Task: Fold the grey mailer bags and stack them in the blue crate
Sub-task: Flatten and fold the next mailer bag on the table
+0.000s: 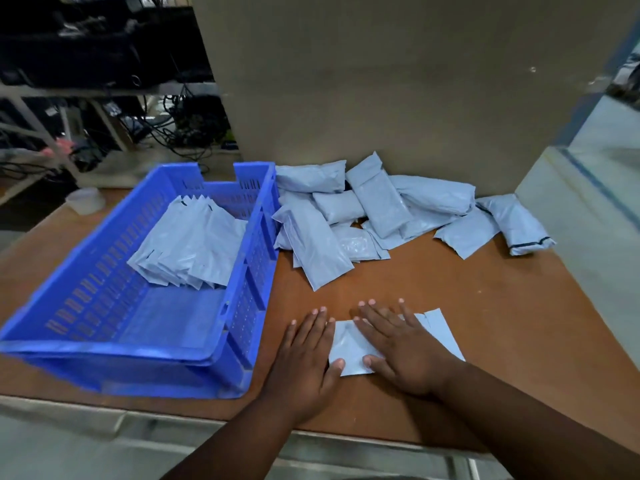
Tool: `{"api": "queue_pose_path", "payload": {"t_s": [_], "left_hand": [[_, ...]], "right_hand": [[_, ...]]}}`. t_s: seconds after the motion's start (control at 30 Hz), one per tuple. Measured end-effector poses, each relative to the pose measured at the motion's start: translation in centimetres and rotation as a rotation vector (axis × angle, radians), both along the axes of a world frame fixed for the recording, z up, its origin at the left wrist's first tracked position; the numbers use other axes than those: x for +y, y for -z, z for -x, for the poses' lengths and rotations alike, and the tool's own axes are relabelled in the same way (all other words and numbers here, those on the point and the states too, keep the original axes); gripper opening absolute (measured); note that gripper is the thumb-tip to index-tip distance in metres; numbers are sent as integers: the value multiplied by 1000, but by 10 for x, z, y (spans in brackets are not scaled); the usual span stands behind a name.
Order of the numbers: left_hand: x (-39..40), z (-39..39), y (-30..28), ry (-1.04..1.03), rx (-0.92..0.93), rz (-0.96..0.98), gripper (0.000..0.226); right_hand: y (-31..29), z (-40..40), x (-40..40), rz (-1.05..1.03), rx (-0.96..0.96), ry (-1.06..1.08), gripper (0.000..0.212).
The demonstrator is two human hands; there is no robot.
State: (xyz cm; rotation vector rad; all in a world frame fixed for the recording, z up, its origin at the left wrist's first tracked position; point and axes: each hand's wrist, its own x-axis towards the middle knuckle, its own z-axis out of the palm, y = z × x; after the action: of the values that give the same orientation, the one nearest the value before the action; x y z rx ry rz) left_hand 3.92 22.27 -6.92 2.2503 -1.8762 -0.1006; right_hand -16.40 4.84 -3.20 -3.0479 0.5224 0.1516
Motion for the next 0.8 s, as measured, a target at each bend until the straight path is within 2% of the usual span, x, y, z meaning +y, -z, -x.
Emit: {"api": "queue_pose_path", "payload": {"t_s": [0.13, 0.33, 0.8], "left_hand": [[0, 25, -6, 86, -50, 58, 71], [-15, 42, 6, 125, -147, -111, 75], [-18, 41, 5, 147, -158, -187, 76]], "right_hand": [[-7, 14, 24, 65, -141, 76, 71], [28, 24, 33, 27, -28, 106, 77], [33, 22, 27, -73, -26, 108, 88]]}}
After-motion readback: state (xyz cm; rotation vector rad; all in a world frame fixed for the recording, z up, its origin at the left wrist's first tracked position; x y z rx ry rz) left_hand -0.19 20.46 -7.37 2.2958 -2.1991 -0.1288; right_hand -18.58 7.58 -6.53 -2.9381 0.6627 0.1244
